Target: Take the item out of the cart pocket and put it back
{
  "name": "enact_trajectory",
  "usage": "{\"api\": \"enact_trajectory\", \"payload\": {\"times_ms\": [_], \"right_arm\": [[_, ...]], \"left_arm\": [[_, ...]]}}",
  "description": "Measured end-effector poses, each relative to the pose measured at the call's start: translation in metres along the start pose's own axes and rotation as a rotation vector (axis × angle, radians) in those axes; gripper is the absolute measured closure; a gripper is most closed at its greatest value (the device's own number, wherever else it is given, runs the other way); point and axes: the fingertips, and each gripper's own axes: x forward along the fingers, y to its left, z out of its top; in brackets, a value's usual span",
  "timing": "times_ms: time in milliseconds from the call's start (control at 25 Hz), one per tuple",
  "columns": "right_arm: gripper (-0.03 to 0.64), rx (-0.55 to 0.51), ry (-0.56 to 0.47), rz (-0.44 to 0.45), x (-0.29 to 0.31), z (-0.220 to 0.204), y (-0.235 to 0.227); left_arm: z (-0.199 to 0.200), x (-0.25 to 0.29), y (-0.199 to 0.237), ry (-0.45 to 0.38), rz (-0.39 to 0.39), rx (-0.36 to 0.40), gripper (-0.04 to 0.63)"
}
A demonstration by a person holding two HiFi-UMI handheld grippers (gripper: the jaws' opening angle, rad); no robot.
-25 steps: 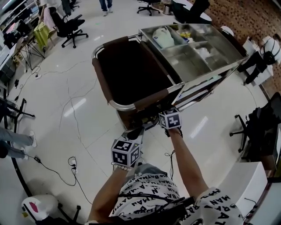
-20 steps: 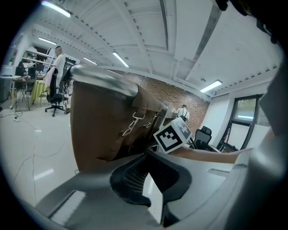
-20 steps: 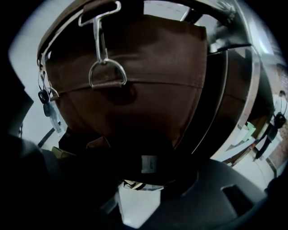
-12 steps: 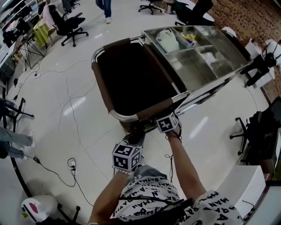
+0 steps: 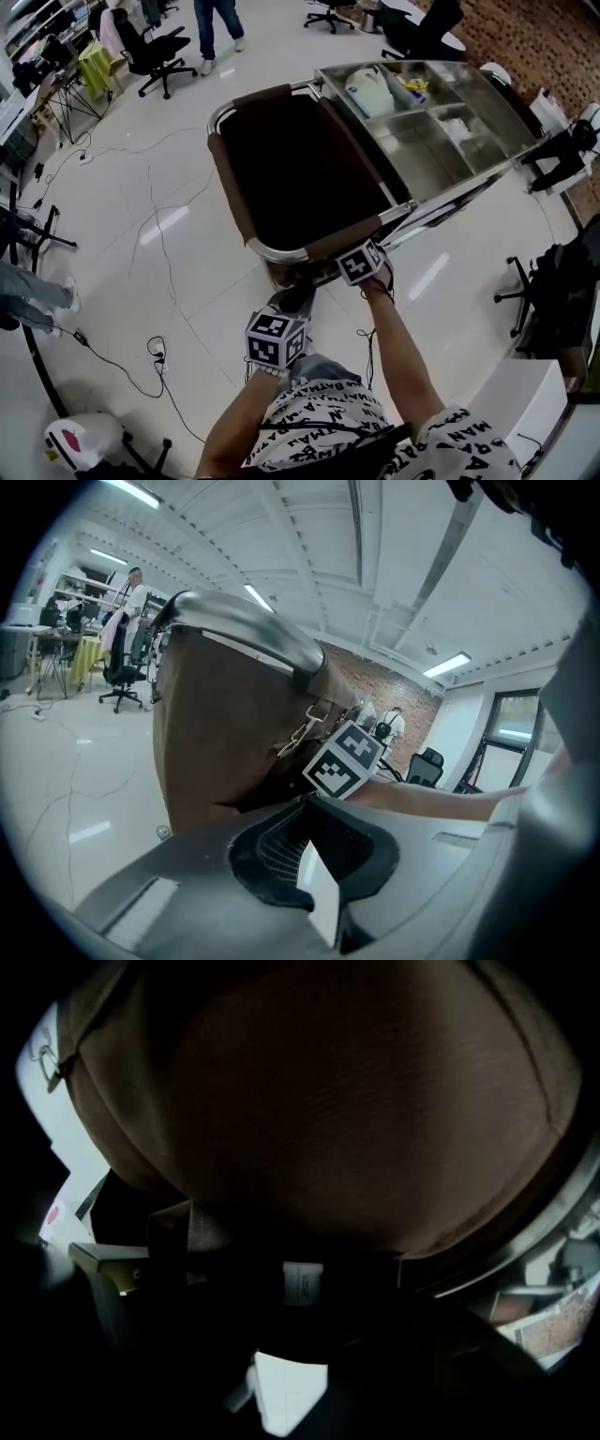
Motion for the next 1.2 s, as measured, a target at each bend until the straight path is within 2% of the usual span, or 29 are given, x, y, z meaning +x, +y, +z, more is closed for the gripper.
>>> {"api": "enact_trajectory", "payload": {"times_ms": [280, 480, 800, 1000, 1200], "right_arm": [[0.477, 0.044, -0.092, -0.036, -0.037, -0.004, -0.007], [0.477, 0.071, -0.157, -0.066, -0.079, -0.007, -0.009], [0.477, 0.140, -0.285, -0.129, -0.157, -0.023, 0.001], [0.477, 0.254, -0.382, -0.116, -0.219, -0.055, 0.035], [0.477, 0.302, -0.451, -0.089, -0.287, -0.091, 0.105]], "left_arm": [[0.006, -0.003, 0.004, -0.018, 0.015, 0.009, 0.595], [0.008, -0.015, -0.011, -0.026, -0.006, 0.037, 0.595], [-0.012, -0.048, -0.039, -0.029, -0.036, 0.068, 0.595], [-0.028, -0.094, -0.059, -0.048, -0.048, 0.086, 0.595], [-0.054, -0.162, -0.080, -0.076, -0.046, 0.099, 0.595]]}}
